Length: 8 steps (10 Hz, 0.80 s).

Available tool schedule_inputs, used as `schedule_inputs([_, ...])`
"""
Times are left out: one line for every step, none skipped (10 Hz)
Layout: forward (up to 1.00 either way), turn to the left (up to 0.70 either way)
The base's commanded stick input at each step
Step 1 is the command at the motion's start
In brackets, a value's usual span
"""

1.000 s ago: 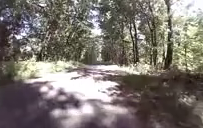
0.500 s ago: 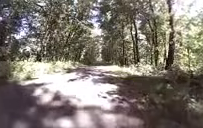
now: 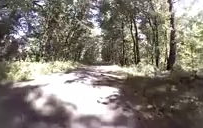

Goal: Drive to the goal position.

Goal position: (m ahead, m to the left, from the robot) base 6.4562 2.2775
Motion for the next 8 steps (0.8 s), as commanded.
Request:
schedule_inputs([0.45, 0.0])
schedule_inputs([0.45, 0.0])
schedule_inputs([0.45, 0.0])
schedule_inputs([0.45, 0.0])
schedule_inputs([0.45, 0.0])
schedule_inputs([0.45, 0.0])
schedule_inputs([0.45, 0.0])
schedule_inputs([0.45, 0.0])
